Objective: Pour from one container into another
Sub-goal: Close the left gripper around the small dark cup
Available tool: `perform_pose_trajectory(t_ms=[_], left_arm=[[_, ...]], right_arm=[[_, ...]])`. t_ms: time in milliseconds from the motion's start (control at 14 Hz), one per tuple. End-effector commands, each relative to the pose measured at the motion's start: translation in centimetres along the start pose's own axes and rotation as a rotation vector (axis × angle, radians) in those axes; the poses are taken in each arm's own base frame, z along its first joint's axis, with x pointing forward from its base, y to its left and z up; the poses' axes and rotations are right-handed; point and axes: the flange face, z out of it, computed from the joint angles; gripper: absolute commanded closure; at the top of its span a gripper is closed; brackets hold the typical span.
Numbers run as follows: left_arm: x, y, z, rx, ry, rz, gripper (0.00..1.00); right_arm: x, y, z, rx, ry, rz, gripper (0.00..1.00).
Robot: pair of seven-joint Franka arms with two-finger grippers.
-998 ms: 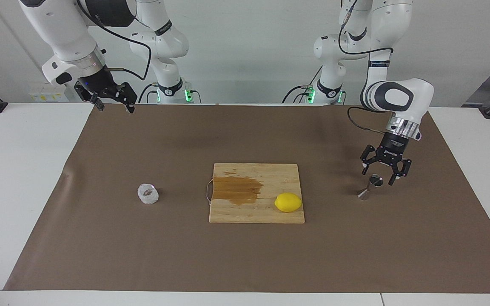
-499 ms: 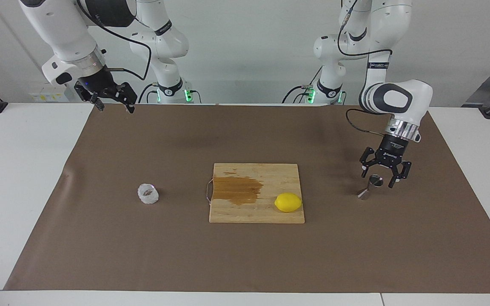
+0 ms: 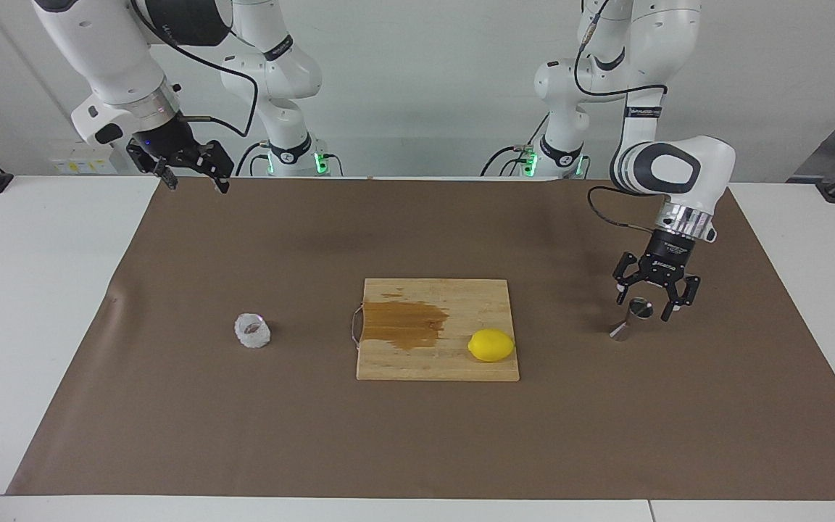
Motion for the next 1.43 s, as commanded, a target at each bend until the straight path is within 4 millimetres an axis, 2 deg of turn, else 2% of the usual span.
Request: perform_pose_trajectory(t_ms=[0,214,499,784,998,1212,1354], left_arm=[[-0.2,0.1,0.4,-0.022,-0.004,-0.014,0.27],[-0.3,-0.2,0.5,-0.027,-0.001,-0.009,0.32],[0.0,-0.3,0.8,-0.036,0.01,-0.008,0.43],[-0.2,-0.4,0.8,-0.036,0.009,-0.005,0.65],[-0.7,-0.3,0.8,-0.036,-0.001,-0.002,0.74],[-1.9,0.1,0.5,-0.035,-0.024,0.004,0.97],[-2.6,-0.1,0.6,-0.03,-0.033,0.012,1.0]], right_arm=[[0.0,0.4,-0.2,-0.01,0.004,-0.003,0.0],[0.0,0.4,-0.2,-0.01,0.004,-0.003,0.0],[0.0,0.4,-0.2,-0.01,0.004,-0.003,0.0],[0.0,0.4,-0.2,-0.01,0.004,-0.003,0.0],[0.0,0.4,-0.2,-0.01,0.004,-0.003,0.0],[0.0,0.3,-0.2,-0.008,0.004,-0.003,0.0],[0.0,0.4,-0.2,-0.01,0.004,-0.003,0.0]])
